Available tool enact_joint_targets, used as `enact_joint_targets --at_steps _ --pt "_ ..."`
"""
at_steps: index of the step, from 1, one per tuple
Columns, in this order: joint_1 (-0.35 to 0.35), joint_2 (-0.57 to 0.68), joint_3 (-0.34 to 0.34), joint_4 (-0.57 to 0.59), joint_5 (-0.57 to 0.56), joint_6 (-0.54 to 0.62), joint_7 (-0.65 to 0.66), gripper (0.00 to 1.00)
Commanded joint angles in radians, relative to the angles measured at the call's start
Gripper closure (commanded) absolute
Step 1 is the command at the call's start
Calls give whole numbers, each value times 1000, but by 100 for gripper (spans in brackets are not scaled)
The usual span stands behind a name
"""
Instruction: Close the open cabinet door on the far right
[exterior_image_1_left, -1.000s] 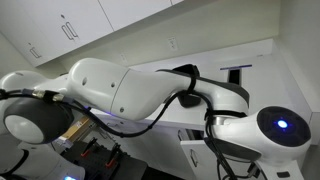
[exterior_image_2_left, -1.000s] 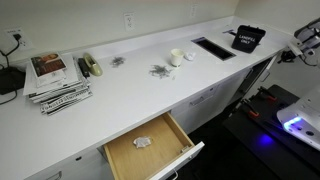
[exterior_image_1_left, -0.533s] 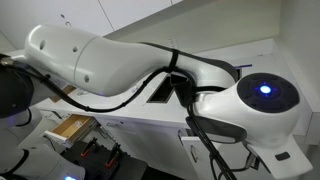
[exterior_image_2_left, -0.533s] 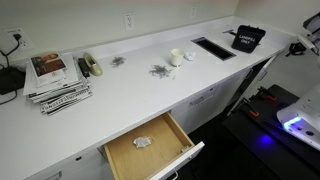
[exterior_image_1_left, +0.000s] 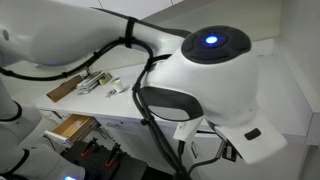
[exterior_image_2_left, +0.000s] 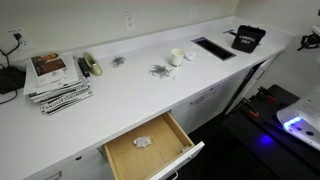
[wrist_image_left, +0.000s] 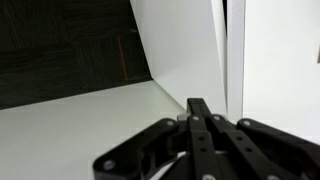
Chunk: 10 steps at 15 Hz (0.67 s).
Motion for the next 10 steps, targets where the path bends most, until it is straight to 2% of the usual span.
enact_joint_targets --at_steps 1,6,7,8,9,10 --pt "31 -223 -44 -240 -8 20 -53 100" --pt "82 -474 -132 -472 -59 23 -59 100" --pt "94 -528 -152 -515 -80 20 -48 77" --pt "107 -584 -172 -557 -106 18 -34 72" --pt "110 -436 -174 -422 -66 -3 -43 91" --pt "120 -485 -191 -463 -82 -2 -41 84"
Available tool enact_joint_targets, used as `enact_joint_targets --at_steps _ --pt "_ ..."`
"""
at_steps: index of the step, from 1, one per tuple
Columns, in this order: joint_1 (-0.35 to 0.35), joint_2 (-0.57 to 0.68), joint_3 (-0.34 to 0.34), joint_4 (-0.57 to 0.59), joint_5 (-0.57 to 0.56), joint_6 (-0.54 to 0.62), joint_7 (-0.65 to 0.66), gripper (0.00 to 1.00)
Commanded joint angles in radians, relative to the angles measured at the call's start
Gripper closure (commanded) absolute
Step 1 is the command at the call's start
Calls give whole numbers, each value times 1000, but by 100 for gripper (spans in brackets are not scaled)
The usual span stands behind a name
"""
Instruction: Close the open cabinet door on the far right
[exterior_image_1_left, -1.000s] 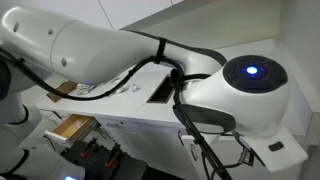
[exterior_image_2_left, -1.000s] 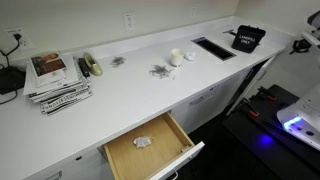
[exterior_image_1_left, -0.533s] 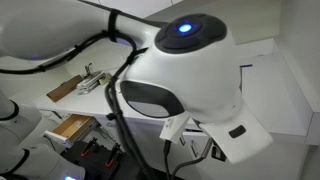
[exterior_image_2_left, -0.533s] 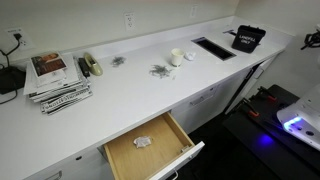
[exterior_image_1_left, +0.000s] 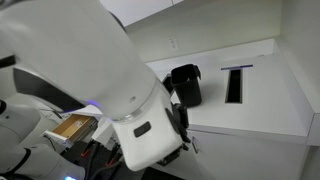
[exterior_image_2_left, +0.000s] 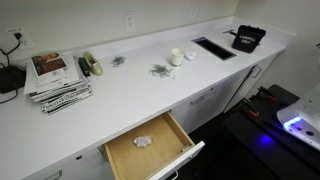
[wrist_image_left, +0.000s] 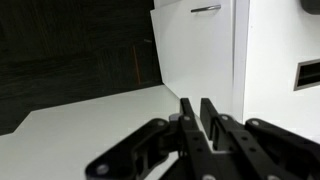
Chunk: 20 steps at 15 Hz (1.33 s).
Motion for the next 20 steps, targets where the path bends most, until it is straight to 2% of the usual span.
enact_joint_targets --at_steps 1,2,20 --pt "44 -35 -47 -26 -7 -4 2 75" --pt "46 -59 -49 -47 -10 -3 3 72" --pt "55 -74 -50 -66 -11 -3 4 72"
